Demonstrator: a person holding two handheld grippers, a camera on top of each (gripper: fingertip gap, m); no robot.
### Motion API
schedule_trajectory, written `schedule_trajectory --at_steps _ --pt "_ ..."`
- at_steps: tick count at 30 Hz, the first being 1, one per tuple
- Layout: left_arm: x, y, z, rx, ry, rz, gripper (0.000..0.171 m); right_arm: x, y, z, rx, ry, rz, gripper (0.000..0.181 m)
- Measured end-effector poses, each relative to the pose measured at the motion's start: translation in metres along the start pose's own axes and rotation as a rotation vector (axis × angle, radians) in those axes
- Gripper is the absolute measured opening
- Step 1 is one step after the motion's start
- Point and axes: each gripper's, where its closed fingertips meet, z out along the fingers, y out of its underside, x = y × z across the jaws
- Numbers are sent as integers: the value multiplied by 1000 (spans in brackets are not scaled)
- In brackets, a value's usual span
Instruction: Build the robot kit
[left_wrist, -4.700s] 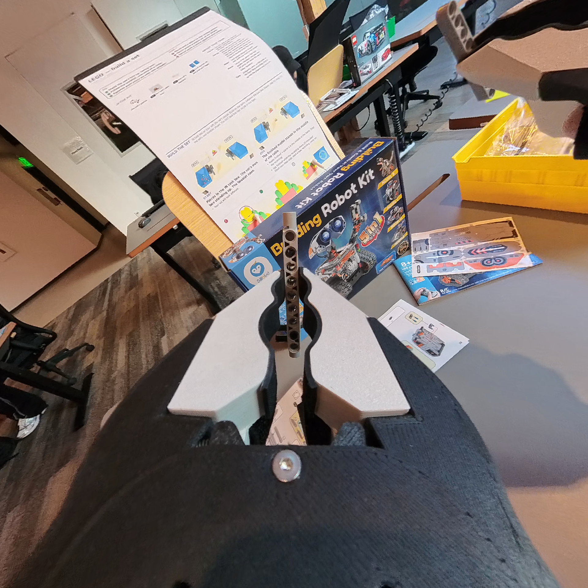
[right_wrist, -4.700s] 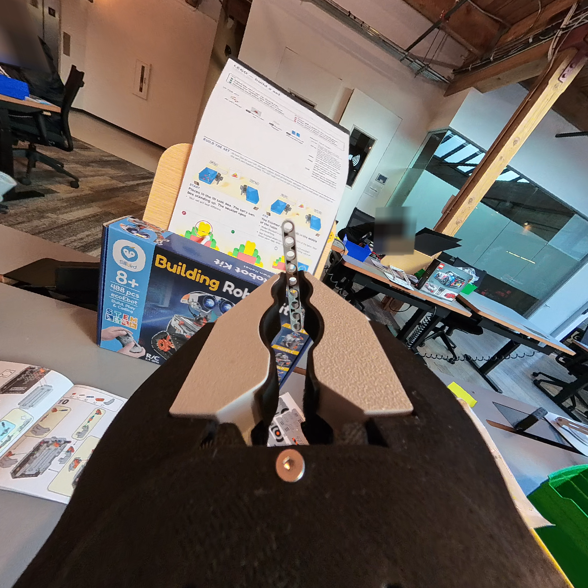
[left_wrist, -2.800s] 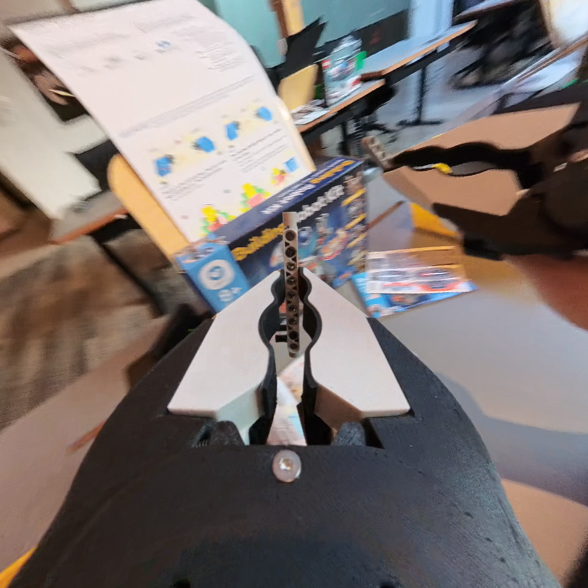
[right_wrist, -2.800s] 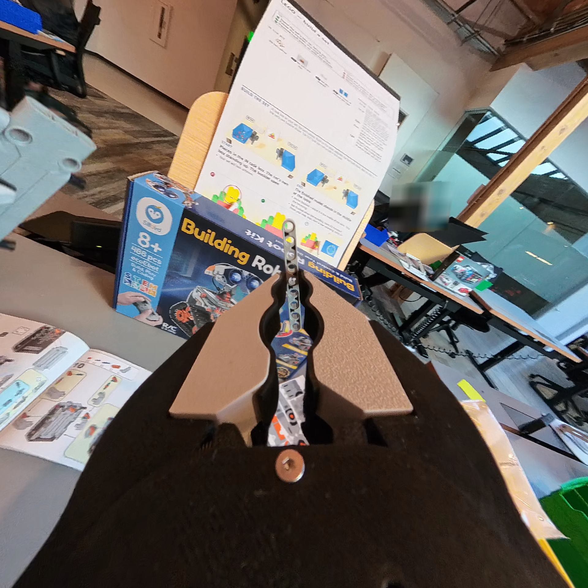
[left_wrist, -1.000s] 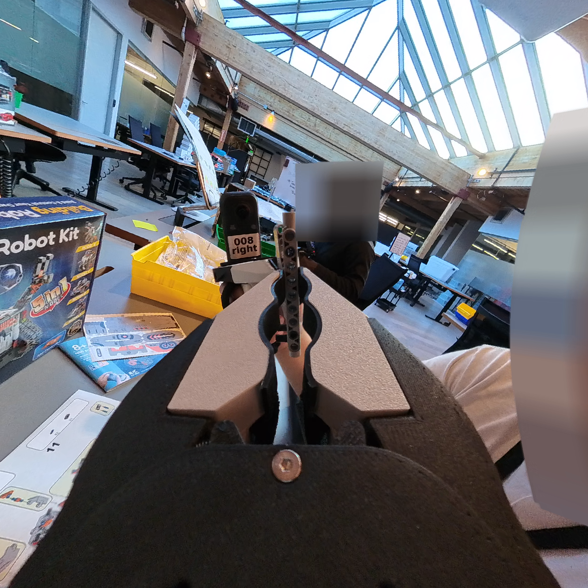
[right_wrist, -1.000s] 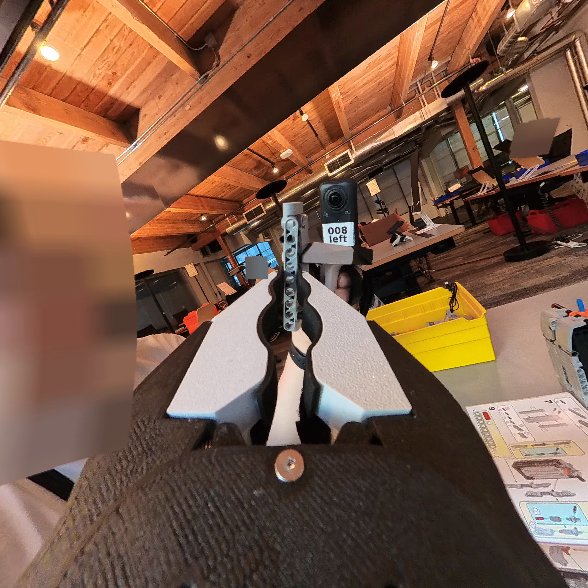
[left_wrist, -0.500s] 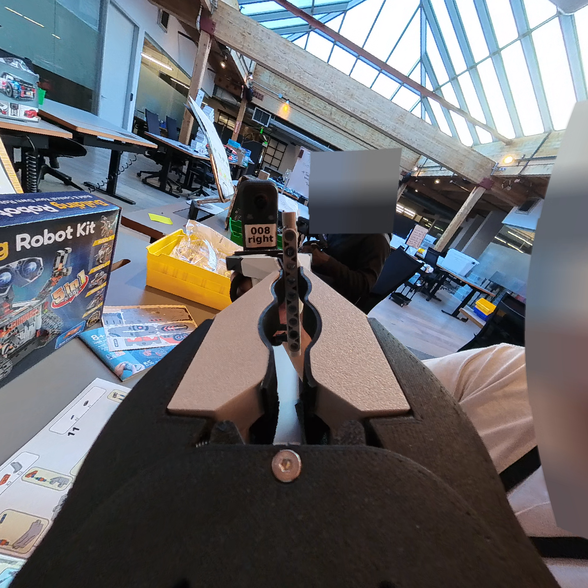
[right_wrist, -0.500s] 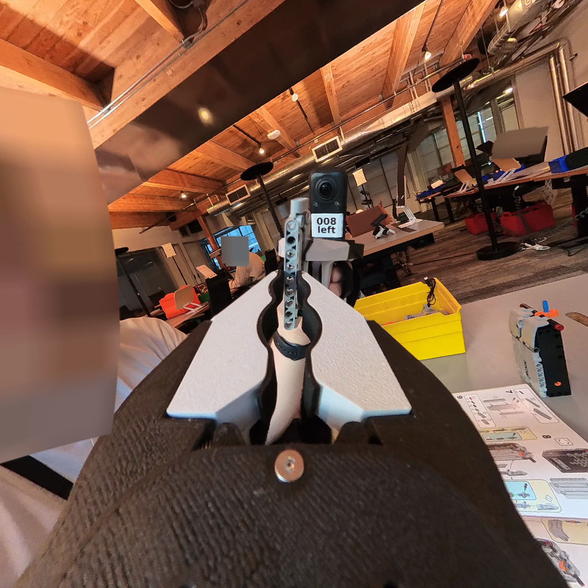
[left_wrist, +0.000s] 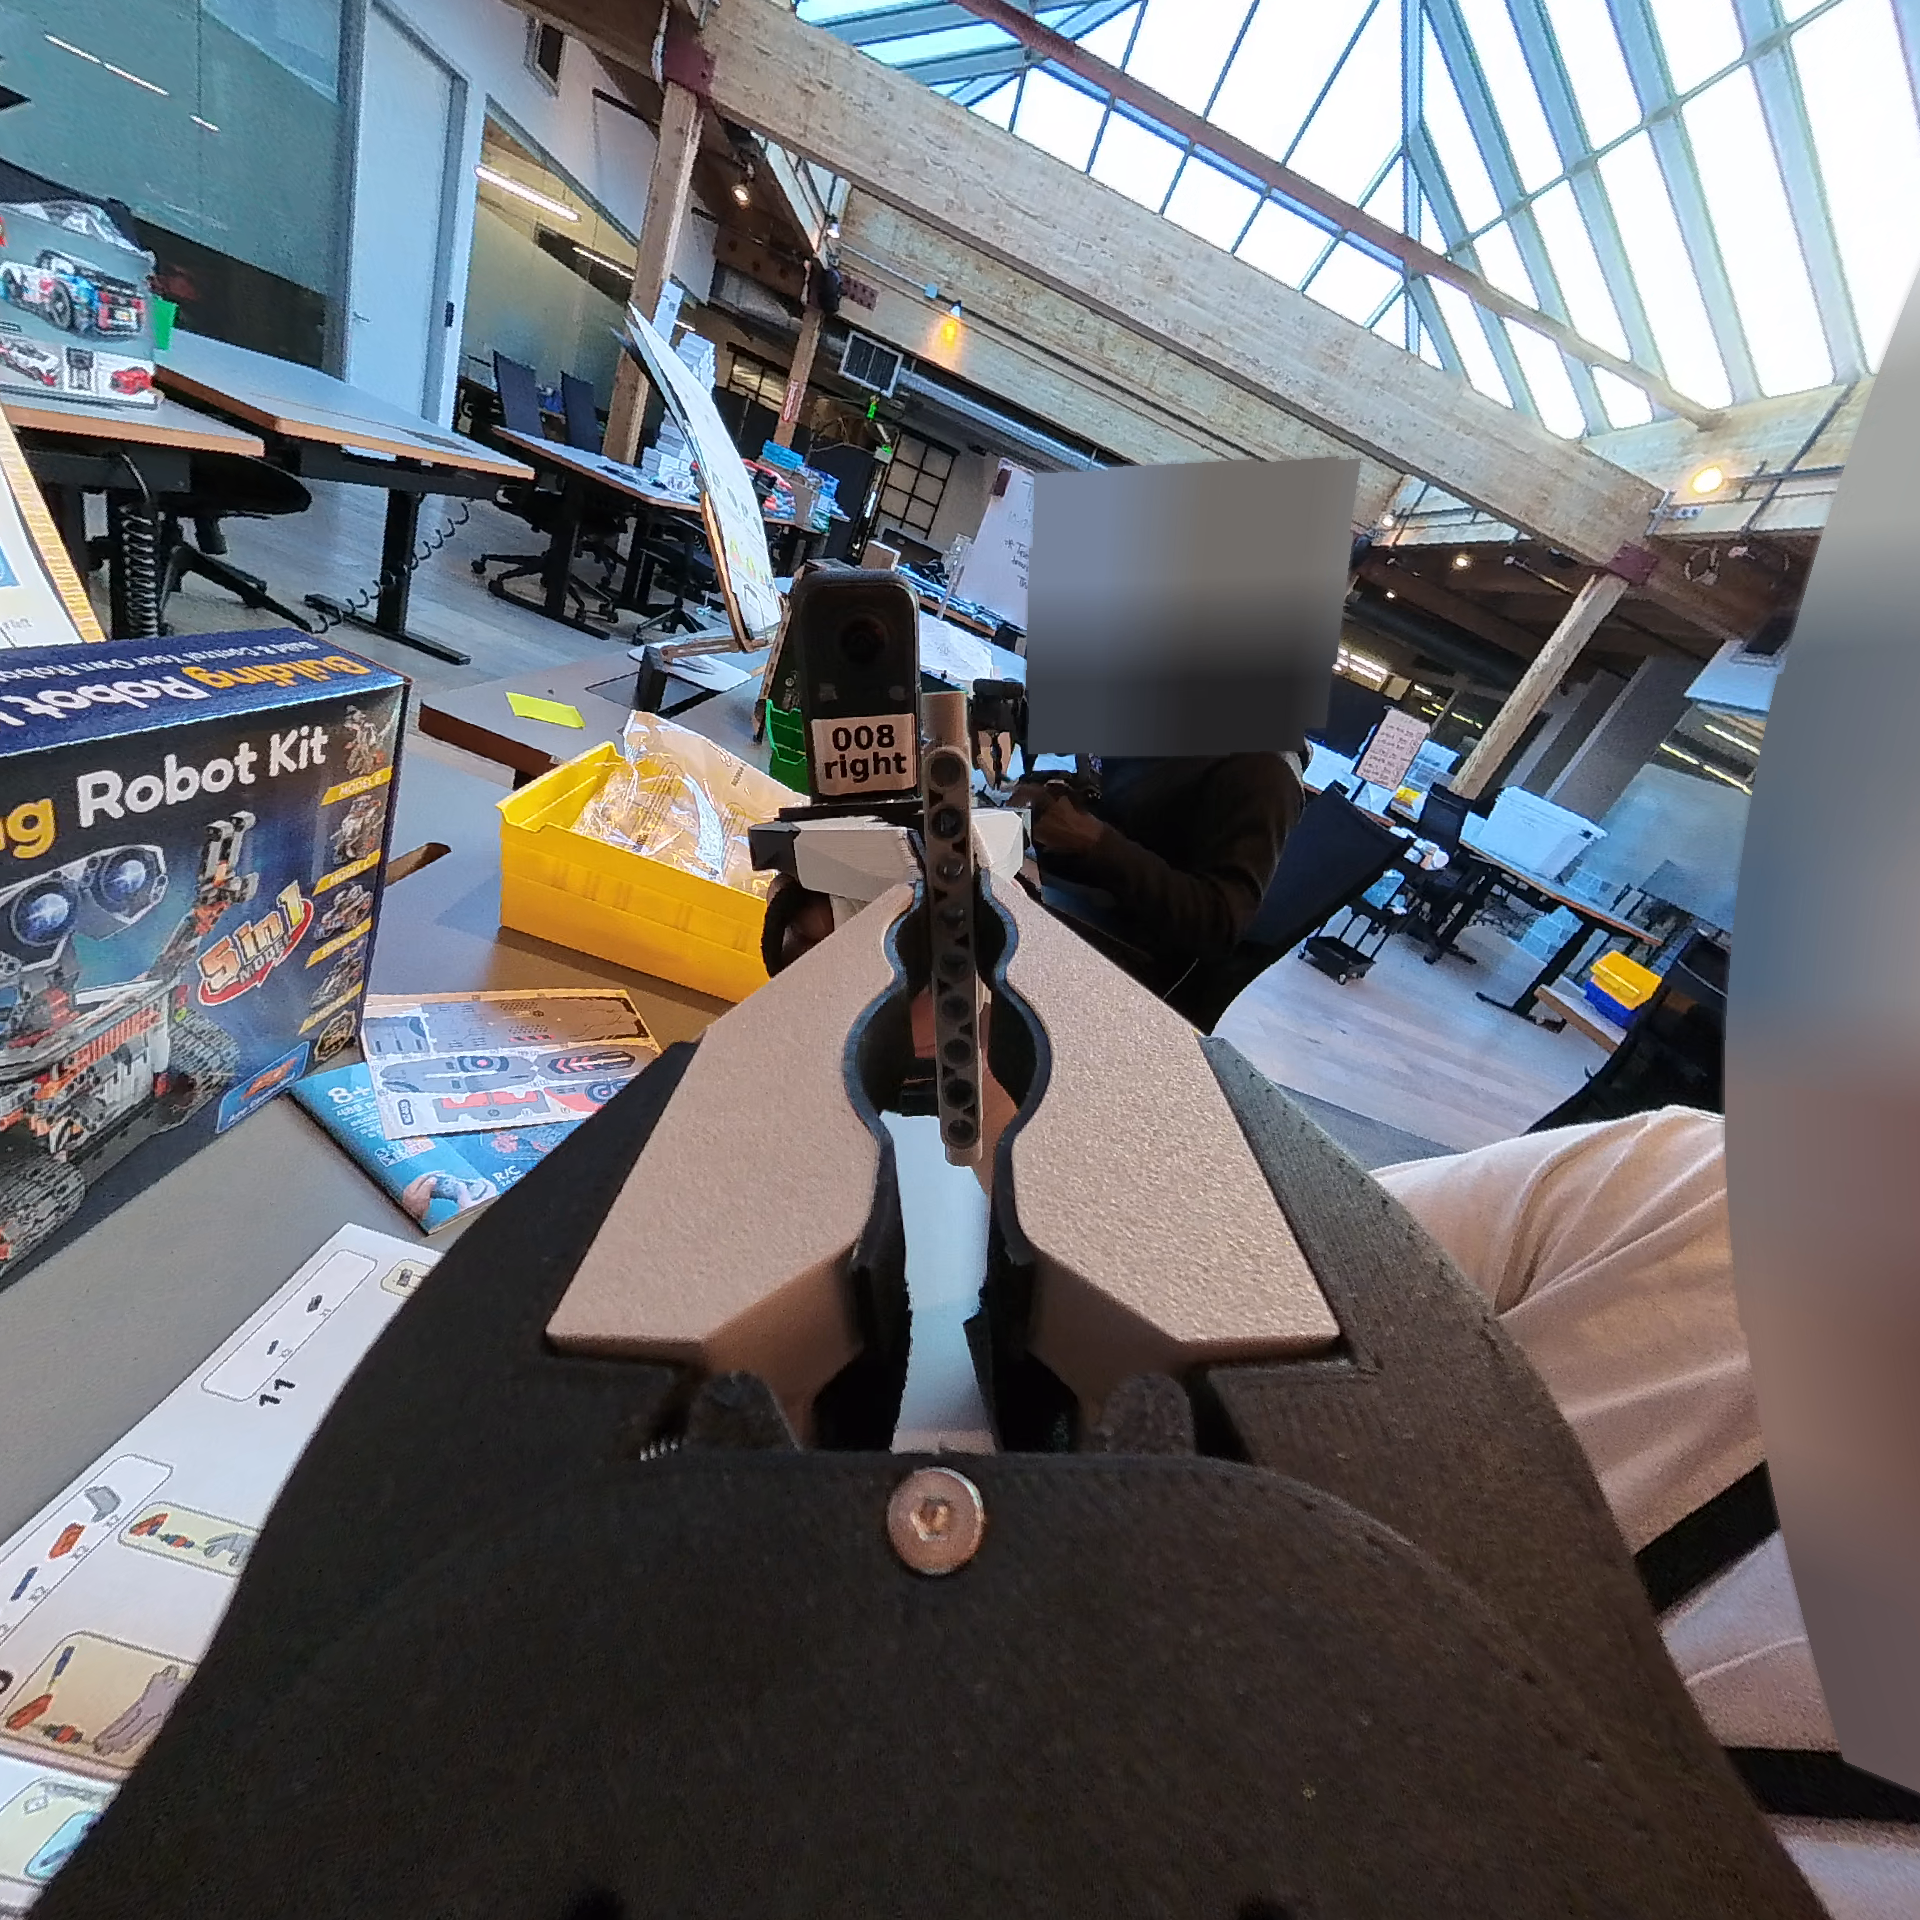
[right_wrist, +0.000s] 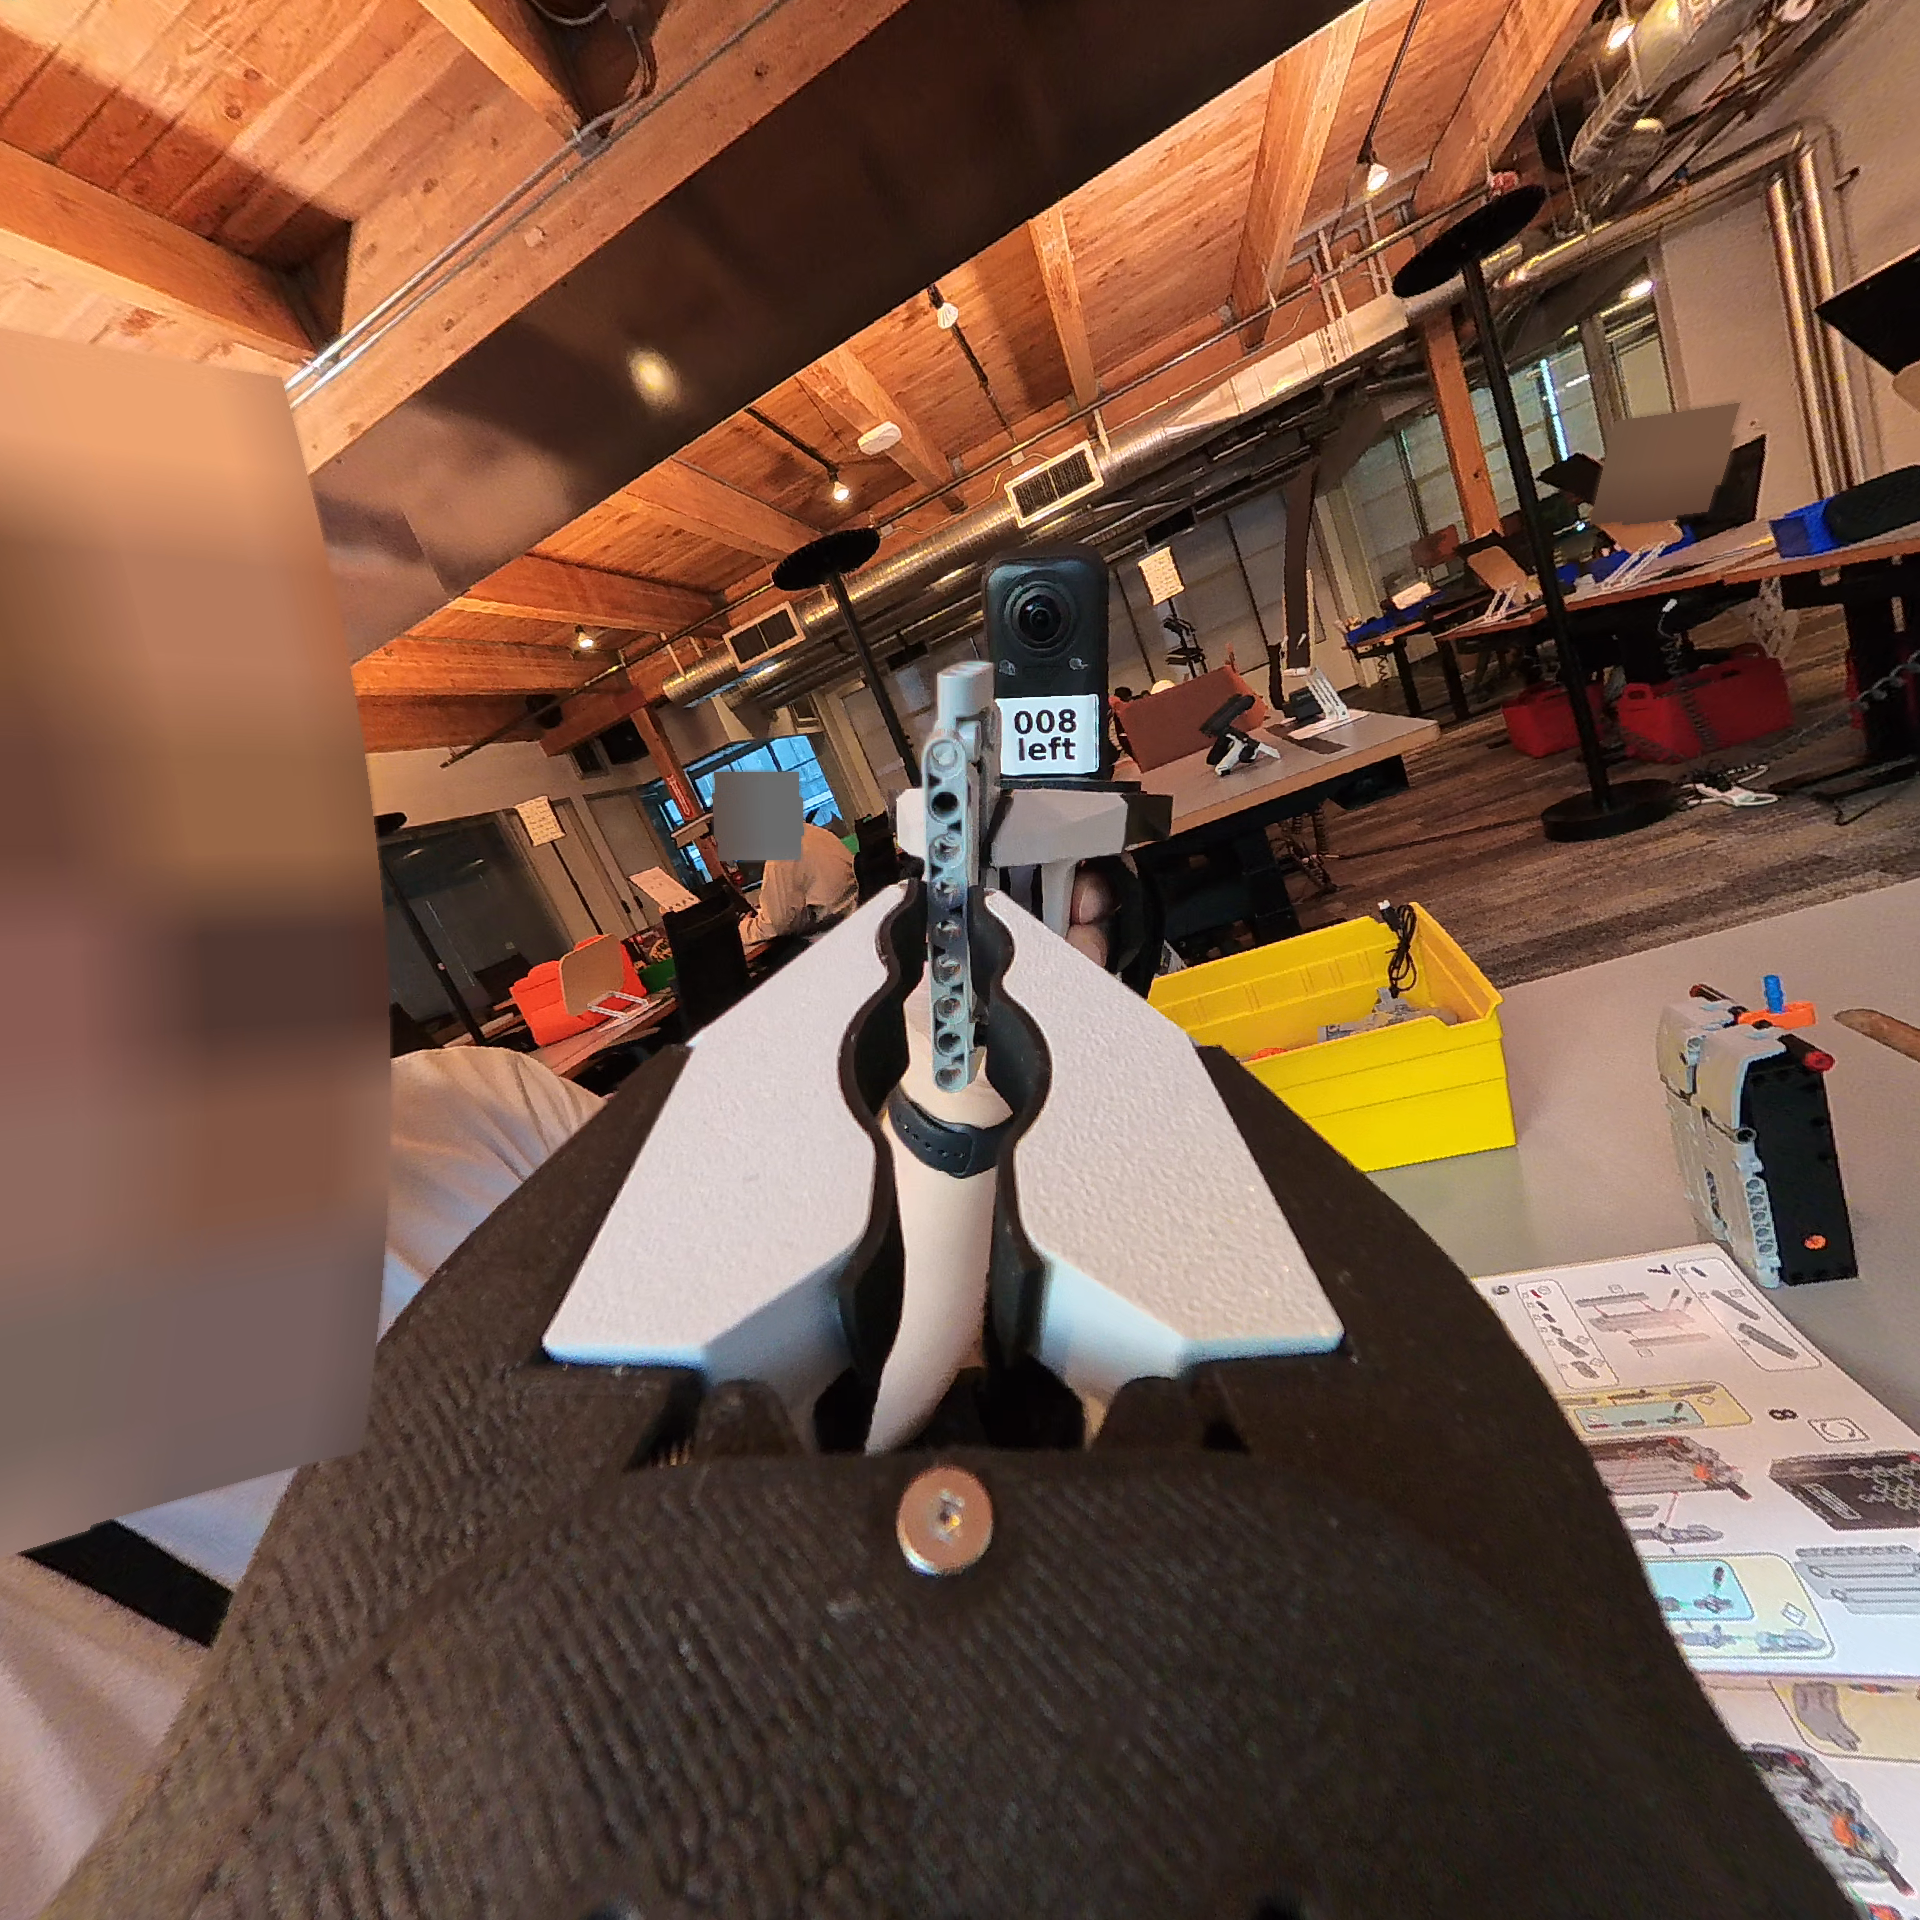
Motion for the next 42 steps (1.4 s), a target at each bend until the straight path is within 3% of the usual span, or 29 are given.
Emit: schedule_trajectory --at_steps 25,42 --pt "-5 7 6 -36 -36 17 5 4 -6 -4 34 34 -1 6" --pt "-7 23 5 -160 -110 98 4 6 11 -7 -143 141 -122 6"
